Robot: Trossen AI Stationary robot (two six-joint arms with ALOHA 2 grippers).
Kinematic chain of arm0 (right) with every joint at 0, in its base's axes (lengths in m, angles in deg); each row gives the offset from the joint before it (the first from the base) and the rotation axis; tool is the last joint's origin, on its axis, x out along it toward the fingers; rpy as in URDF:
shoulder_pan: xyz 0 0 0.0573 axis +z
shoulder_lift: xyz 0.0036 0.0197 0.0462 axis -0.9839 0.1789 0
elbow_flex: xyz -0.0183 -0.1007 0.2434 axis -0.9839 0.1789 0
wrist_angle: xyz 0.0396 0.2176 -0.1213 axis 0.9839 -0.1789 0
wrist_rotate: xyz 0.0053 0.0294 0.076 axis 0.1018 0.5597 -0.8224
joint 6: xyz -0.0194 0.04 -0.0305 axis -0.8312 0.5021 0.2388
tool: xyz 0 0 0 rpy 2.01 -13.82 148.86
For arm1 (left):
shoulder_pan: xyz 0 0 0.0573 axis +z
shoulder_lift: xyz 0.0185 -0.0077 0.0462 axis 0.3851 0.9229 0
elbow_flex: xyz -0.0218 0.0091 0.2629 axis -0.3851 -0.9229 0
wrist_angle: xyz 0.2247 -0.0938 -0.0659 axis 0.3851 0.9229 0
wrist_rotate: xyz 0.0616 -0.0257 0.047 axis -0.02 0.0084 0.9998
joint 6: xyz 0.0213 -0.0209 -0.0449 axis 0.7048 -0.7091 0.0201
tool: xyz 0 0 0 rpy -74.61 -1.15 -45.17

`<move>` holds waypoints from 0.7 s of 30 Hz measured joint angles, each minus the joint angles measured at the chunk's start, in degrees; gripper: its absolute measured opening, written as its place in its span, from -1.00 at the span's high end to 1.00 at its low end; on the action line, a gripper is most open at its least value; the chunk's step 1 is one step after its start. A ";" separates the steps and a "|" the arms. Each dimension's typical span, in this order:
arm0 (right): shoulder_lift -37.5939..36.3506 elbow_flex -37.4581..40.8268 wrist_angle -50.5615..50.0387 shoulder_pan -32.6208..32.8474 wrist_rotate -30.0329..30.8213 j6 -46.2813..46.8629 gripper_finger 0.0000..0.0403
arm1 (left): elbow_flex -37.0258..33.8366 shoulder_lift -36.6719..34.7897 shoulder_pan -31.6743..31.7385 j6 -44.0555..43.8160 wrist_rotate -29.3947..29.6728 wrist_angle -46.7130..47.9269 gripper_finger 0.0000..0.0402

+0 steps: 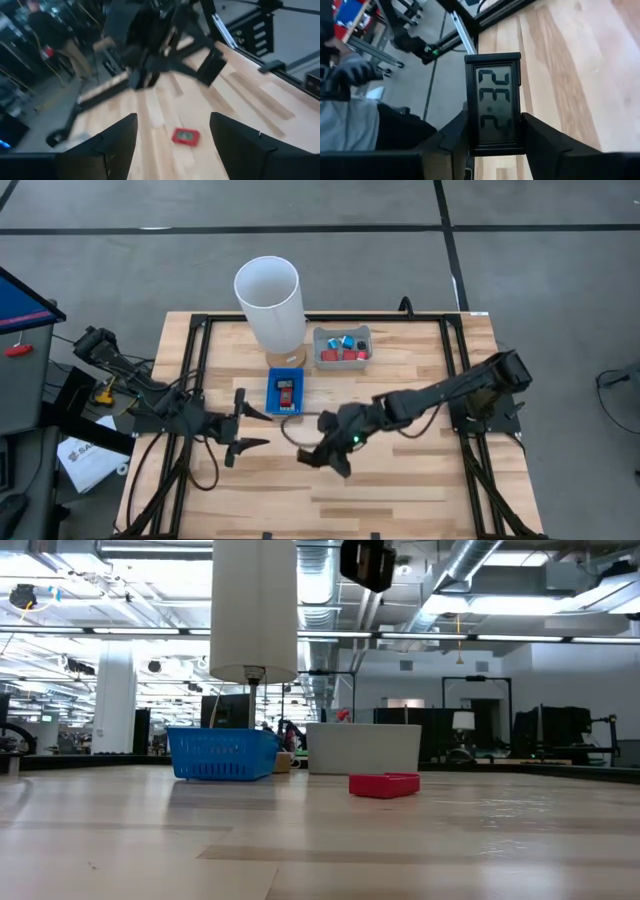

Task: Pick & Place Office items
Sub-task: Put the black digital clock into the blue bin

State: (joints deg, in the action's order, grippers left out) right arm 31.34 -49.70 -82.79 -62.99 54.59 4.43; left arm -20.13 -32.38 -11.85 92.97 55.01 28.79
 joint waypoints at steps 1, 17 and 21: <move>-0.28 0.00 0.06 -0.72 -0.86 -0.04 0.27 | 0.00 0.00 0.32 1.43 -0.06 -1.14 -0.23; 2.29 -1.30 9.18 -7.70 -2.65 -0.94 0.29 | 0.04 5.36 3.84 3.37 -7.49 -9.49 -0.25; 2.15 -1.40 9.12 -8.36 -2.86 -1.11 0.29 | 0.04 6.20 3.84 4.45 -7.34 -10.50 -0.23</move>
State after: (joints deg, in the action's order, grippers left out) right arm 33.49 -51.09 -73.67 -71.35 51.73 3.32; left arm -20.08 -26.19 -8.01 97.42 47.67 18.29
